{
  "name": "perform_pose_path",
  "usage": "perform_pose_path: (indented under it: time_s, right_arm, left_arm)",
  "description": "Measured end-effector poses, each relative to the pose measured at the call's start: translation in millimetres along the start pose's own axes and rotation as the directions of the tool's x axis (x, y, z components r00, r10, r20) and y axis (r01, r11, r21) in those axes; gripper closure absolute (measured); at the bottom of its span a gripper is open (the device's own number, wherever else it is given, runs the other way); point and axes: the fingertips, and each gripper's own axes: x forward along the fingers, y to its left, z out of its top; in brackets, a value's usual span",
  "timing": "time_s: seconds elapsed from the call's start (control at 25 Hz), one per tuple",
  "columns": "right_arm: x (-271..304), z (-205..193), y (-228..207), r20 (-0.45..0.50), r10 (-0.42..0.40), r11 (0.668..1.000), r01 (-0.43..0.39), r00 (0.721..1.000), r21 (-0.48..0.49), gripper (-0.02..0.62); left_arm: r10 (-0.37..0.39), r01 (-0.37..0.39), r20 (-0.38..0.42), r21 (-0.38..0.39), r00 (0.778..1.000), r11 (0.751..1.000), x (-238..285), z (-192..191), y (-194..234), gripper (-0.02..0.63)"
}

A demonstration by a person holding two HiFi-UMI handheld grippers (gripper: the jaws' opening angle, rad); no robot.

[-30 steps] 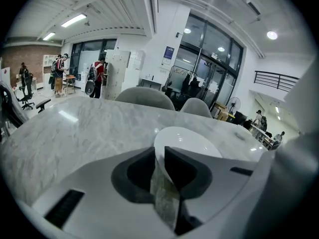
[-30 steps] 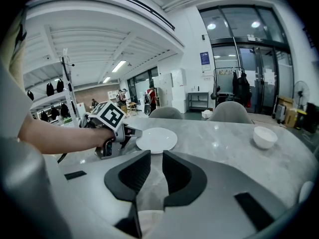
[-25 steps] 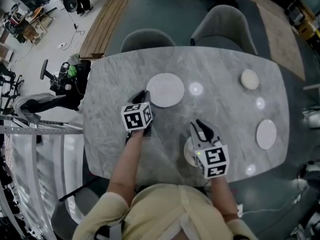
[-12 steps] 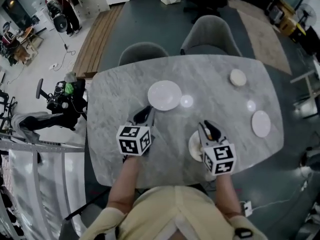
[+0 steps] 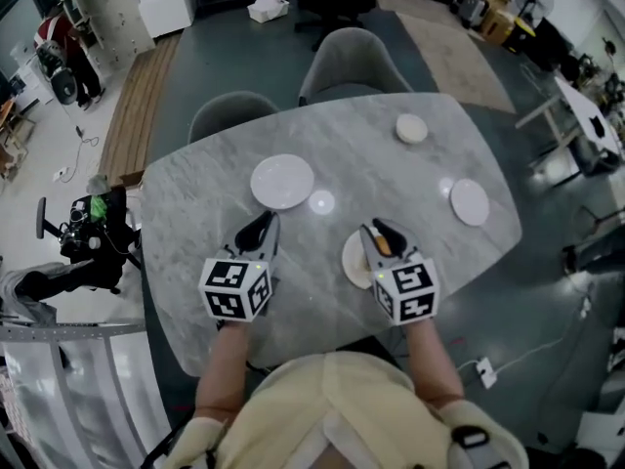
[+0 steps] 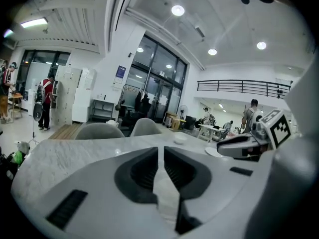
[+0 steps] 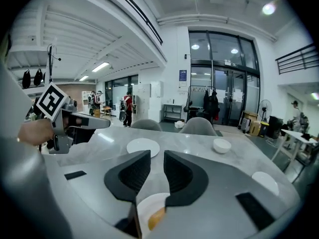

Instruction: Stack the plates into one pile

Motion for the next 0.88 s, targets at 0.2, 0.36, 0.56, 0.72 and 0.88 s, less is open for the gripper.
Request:
perform_pose_path:
  time_s: [0.2, 0.36, 0.56, 0.72, 0.88]
  right_arm:
    - [-23, 5, -44, 0.009, -0.035, 0.999, 0.035, 0.999, 0.027, 0.525]
    - [-40, -7, -101, 0.000, -0.096, 0.994, 0.096, 0.995, 0.043, 0.525]
    - [-73, -34, -188, -0.024, -0.210, 0.970, 0.212, 0.977, 0.117, 0.525]
    - [-99, -58, -255, -0.044, -0.289, 0.941, 0.293, 0.956, 0.168, 0.525]
    - [-112, -90, -309, -0.081, -0.344, 0.912, 0.353, 0.935, 0.208, 0.525]
  left_arm:
    - [-0.026, 0.026, 0.002, -0.005, 1.000, 1.000, 9, 13, -43, 0.580]
    - [-0.079, 0.079, 0.000, 0.000, 0.997, 0.997, 40, 19, -89, 0.580]
    - [-0.155, 0.156, -0.029, 0.025, 0.987, 0.987, 83, 22, -156, 0.580]
    - [-0.211, 0.215, -0.062, 0.054, 0.975, 0.975, 120, 25, -212, 0.580]
    - [-0.247, 0.254, -0.096, 0.075, 0.964, 0.964, 152, 19, -255, 0.580]
